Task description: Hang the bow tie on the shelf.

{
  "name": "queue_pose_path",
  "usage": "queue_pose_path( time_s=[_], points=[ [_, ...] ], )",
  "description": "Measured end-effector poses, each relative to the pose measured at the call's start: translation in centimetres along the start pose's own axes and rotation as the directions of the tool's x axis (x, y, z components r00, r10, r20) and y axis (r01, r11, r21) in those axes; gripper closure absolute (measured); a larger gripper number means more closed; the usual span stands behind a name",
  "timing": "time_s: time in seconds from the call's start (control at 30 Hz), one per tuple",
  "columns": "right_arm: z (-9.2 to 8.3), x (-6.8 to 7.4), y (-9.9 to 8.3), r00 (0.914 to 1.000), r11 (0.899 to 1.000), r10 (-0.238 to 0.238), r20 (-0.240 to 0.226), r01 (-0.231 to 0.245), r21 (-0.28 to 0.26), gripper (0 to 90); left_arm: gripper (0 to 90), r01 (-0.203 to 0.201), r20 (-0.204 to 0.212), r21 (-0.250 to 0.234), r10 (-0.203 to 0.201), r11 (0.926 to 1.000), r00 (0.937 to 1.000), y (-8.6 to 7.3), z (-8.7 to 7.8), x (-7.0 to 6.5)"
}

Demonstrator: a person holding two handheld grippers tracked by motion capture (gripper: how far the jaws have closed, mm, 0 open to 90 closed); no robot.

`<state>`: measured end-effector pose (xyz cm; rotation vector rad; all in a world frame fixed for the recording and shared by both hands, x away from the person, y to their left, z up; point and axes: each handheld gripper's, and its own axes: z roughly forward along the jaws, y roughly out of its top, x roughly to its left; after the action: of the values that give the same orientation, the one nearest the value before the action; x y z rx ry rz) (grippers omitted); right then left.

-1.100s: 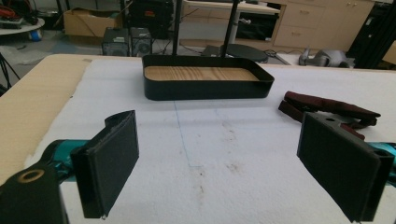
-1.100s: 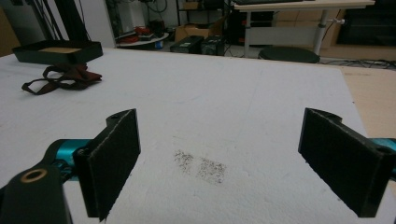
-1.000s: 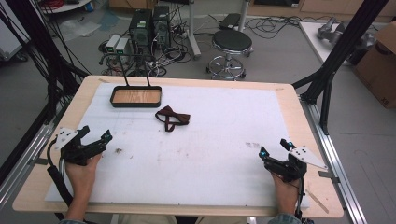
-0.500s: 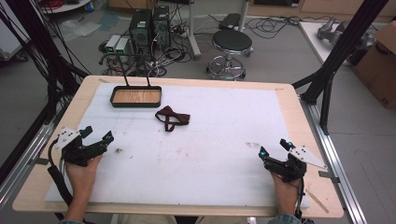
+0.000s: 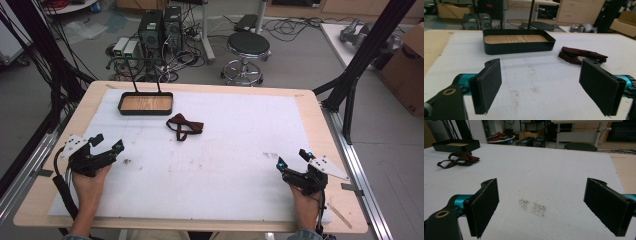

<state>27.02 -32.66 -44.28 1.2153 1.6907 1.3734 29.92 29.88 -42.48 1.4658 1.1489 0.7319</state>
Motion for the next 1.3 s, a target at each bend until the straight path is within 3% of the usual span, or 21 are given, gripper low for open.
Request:
queue_pose_path(
  time_s=[0.13, 0.2, 0.27, 0.4, 0.5, 0.7, 0.8, 0.83, 0.9, 1.07, 1.2, 1.23, 1.27, 1.3],
  points=[
    [0.0, 0.0, 0.0, 1.0000, 1.000, 0.001, 0.002, -0.001, 0.002, 11.9, 21.1, 0.020, 0.070, 0.002, -0.021, 0.9998, 0.9973, 0.6, 0.6, 0.3],
    [0.1, 0.0, 0.0, 1.0000, 1.000, 0.002, 0.003, -0.002, 0.002, 11.9, 21.2, 0.031, 0.119, -0.010, -0.030, 0.9995, 0.9925, 1.2, 1.2, 0.4],
    [0.1, 0.0, 0.0, 1.0000, 1.000, -0.003, 0.004, 0.003, 0.002, 11.8, 21.5, 0.022, 0.138, -0.017, -0.019, 0.9996, 0.9902, 1.7, 1.7, 0.4],
    [0.1, 0.1, 0.0, 1.0000, 1.000, -0.008, 0.006, 0.007, 0.007, 11.8, 22.8, -0.008, 0.203, -0.013, 0.010, 0.9999, 0.9791, 2.7, 3.5, 0.3],
    [0.2, 0.0, 0.0, 0.9998, 1.000, -0.017, 0.004, 0.017, 0.011, 11.8, 22.8, -0.054, 0.261, 0.002, 0.051, 0.9986, 0.9641, 3.3, 5.3, 0.0],
    [0.2, 0.1, -0.1, 0.9999, 1.000, -0.011, 0.002, 0.011, 0.017, 11.8, 22.7, -0.129, 0.364, 0.005, 0.118, 0.9916, 0.9240, 4.6, 8.5, -1.2],
    [0.2, 0.1, -0.1, 1.0000, 1.000, -0.002, 0.004, 0.002, 0.022, 11.8, 22.8, -0.151, 0.385, 0.005, 0.138, 0.9885, 0.9124, 5.2, 9.8, -1.9],
    [0.3, 0.1, -0.1, 1.0000, 1.000, -0.005, 0.004, 0.005, 0.022, 11.9, 22.8, -0.159, 0.401, -0.001, 0.146, 0.9873, 0.9044, 5.4, 10.4, -2.2],
    [0.3, 0.1, -0.1, 1.0000, 1.000, -0.003, 0.005, 0.003, 0.022, 11.8, 24.5, -0.171, 0.400, -0.015, 0.163, 0.9851, 0.9022, 5.5, 11.2, -2.6],
    [0.3, 0.1, -0.1, 0.9999, 0.999, -0.010, 0.010, 0.009, 0.030, 11.9, 25.0, -0.198, 0.441, 0.007, 0.175, 0.9802, 0.8804, 5.4, 13.6, -3.3],
    [0.4, 0.1, -0.2, 0.9998, 0.999, -0.011, 0.018, 0.010, 0.035, 11.9, 23.5, -0.237, 0.466, 0.038, 0.192, 0.9708, 0.8635, 5.5, 15.5, -4.3],
    [0.4, 0.1, -0.2, 0.9998, 0.999, -0.010, 0.019, 0.009, 0.035, 11.8, 23.4, -0.246, 0.473, 0.040, 0.198, 0.9685, 0.8583, 5.6, 15.9, -4.5],
    [0.4, 0.1, -0.2, 0.9998, 0.999, -0.009, 0.020, 0.008, 0.037, 11.8, 23.3, -0.255, 0.487, 0.039, 0.205, 0.9660, 0.8489, 5.6, 16.6, -4.9],
    [0.4, 0.1, -0.2, 0.9997, 0.999, -0.003, 0.026, 0.002, 0.040, 11.9, 23.6, -0.273, 0.487, 0.041, 0.219, 0.9612, 0.8453, 5.7, 17.2, -5.3]
  ],
)
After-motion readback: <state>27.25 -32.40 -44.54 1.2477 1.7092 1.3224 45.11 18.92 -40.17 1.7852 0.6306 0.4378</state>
